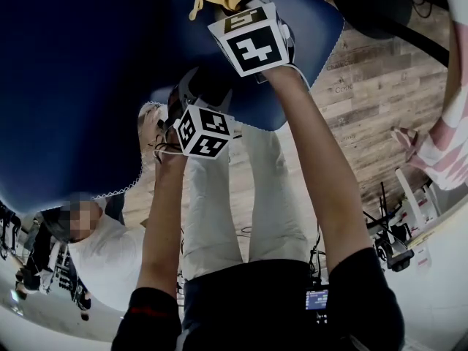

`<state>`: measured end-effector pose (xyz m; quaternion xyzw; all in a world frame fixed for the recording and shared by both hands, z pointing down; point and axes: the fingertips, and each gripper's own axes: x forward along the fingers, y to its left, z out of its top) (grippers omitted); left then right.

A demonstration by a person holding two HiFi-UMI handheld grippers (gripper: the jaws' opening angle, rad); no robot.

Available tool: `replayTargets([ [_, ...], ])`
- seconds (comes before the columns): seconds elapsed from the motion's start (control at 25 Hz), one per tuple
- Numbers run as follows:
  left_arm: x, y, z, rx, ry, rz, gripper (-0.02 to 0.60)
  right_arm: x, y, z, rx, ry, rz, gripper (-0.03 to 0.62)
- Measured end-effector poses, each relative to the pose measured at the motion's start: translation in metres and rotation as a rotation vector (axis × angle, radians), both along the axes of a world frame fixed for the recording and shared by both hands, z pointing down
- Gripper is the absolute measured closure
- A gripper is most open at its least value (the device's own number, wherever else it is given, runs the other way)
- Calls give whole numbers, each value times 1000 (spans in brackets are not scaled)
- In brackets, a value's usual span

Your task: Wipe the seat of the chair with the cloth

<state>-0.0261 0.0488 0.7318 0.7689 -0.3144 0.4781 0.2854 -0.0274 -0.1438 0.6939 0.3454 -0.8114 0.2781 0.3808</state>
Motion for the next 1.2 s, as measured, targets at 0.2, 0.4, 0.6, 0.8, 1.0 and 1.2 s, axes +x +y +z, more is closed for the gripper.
replayTargets([
  [0.2,-2,0,-3,-3,-14,-4,235,11,5,-3,23,54,-36,522],
  [0.4,-2,0,4,-11,-24,-7,235,40,9,5,11,75,-18,522],
  [0.6,-5,3,4,-16,-31,-8,235,69,15,5,-2,83,18,522],
  [0.8,-7,4,5,-22,-37,-8,235,99,18,7,-11,102,55,521],
  [1.0,-9,4,5,-20,-37,-10,235,124,23,6,-5,133,77,522],
  [1.2,-7,2,2,-23,-37,-7,235,157,27,4,-20,142,121,521],
])
